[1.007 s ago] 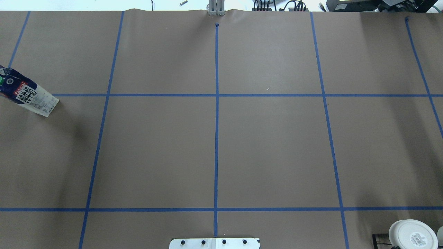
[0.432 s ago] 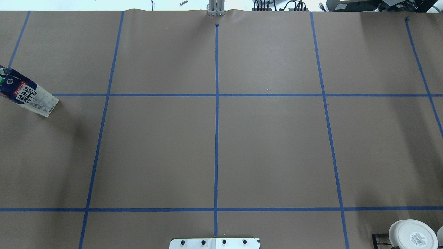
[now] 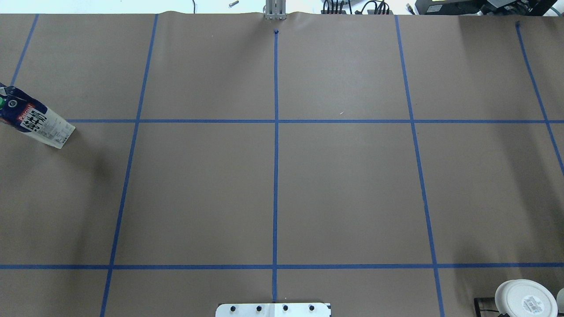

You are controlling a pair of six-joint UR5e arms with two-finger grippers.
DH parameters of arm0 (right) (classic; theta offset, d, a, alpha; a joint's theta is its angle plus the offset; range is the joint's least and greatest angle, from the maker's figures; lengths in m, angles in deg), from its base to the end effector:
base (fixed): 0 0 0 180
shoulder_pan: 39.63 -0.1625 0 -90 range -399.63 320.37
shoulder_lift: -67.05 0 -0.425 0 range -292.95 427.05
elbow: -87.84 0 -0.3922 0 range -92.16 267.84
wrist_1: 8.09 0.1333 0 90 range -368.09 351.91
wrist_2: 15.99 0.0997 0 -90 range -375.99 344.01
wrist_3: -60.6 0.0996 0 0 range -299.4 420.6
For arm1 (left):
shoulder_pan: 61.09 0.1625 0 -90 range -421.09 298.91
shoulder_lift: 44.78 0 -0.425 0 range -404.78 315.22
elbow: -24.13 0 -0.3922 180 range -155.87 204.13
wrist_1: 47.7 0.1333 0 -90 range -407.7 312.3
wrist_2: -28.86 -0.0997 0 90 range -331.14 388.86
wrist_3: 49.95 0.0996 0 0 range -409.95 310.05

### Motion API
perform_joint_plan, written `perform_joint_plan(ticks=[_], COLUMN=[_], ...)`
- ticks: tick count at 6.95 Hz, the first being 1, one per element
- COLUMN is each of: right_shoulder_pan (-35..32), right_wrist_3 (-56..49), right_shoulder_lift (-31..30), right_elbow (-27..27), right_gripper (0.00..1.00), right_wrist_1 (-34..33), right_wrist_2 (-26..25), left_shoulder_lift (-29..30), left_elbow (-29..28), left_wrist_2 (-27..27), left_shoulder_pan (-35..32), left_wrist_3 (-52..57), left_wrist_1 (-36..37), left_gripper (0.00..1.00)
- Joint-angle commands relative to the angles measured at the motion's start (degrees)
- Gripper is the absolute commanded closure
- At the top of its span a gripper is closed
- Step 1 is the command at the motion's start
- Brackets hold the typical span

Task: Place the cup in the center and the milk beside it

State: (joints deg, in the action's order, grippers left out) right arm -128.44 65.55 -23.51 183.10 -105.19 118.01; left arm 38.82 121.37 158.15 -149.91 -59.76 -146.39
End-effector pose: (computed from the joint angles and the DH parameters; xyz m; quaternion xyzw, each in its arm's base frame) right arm 0.0541 -0.4846 0.6311 -0.0394 -0.3729 0.0383 0.9262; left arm -0.0608 -0.4572 0.6386 0.0458 0.3410 -0.0428 0.9380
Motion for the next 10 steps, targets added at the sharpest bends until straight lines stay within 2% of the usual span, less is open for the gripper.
perform_joint_plan(ticks=[1,4,8,10], right_shoulder_pan=[0.04,0.04,0.04,0.04], right_wrist_3=[0.32,-0.2,0.85,-2.03], right_shoulder_lift=[0.38,1.44,1.87,-0.65], right_elbow=[-0.41,-0.67,-0.86,1.06], right_gripper=[0.0,0.0,0.0,0.0], right_wrist_1=[0.78,0.78,2.36,2.97], right_wrist_2=[-3.65,-4.01,-3.75,-2.44], left_shoulder_lift=[0.08,-0.36,0.17,-2.02], left_elbow=[0.67,0.59,-1.53,-1.43], left_wrist_2=[0.09,0.0,0.0,0.96], left_shoulder_pan=[0.05,0.05,-0.04,-0.22], left_wrist_3=[-0.04,0.14,-0.56,-0.3], left_wrist_1=[-0.44,-0.45,-4.3,-8.07], left_gripper=[0.02,0.02,0.02,0.02])
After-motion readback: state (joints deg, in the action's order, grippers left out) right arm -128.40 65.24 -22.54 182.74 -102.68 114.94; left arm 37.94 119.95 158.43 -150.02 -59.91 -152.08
